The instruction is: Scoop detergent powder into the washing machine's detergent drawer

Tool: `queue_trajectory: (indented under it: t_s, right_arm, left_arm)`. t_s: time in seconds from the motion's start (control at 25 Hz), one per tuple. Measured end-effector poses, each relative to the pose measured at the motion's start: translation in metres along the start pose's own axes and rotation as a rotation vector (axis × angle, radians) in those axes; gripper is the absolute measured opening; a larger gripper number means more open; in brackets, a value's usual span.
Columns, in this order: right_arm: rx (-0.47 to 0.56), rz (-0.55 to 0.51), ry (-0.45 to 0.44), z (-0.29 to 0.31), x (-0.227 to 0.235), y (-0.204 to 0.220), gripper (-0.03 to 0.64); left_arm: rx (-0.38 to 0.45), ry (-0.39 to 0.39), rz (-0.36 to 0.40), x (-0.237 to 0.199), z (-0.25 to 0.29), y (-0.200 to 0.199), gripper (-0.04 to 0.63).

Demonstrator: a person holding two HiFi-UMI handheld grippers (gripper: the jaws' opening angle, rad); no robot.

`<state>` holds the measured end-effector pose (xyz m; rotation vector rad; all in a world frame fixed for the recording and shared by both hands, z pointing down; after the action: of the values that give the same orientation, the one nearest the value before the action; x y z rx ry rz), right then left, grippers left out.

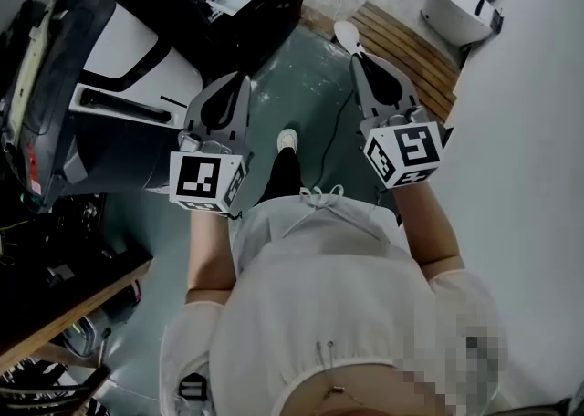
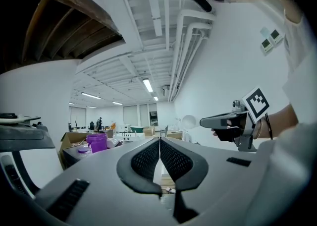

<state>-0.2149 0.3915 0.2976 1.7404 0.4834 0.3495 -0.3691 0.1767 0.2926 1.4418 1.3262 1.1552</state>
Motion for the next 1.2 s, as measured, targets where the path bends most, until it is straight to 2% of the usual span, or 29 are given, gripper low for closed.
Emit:
queue_trajectory:
  t_s: [0.24, 0.48, 0.64, 0.92, 1.2]
  right_arm:
    - [-0.013, -0.006, 0.013, 0.096, 0.034, 0.017, 0.010]
    - [-0.020, 0.009, 0.000, 0.205, 0.065, 0.036, 0.011]
    - [-0.027, 0.008, -0.028, 0.265, 0.078, 0.050, 0.011]
    - [-0.046, 0.045, -0.113, 0.336, 0.093, 0.075, 0.011]
    - [-0.046, 0.103, -0.281, 0.420, 0.115, 0.109, 0.011]
  left_arm:
    - [0.002, 0.020, -0.010, -0.066, 0.082, 0.022, 0.021]
    - [-0.015, 0.005, 0.058, -0.144, 0.158, 0.044, 0.021]
    - [-0.011, -0.015, 0.055, -0.187, 0.195, 0.056, 0.021]
    - [-0.038, -0.095, 0.039, -0.228, 0.225, 0.071, 0.022]
    - [-0.079, -0.264, 0.078, -0.256, 0.248, 0.088, 0.021]
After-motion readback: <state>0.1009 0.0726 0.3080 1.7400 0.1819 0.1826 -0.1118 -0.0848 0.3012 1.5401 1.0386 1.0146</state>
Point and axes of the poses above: the fingertips, and each gripper's own axes: z forward along the fingers, x to its right, y out of its underside, the point moved 9 cm from there along -z, backward along the fingers, and after that the axes turned 15 degrees about x, right-handed, at the moved point
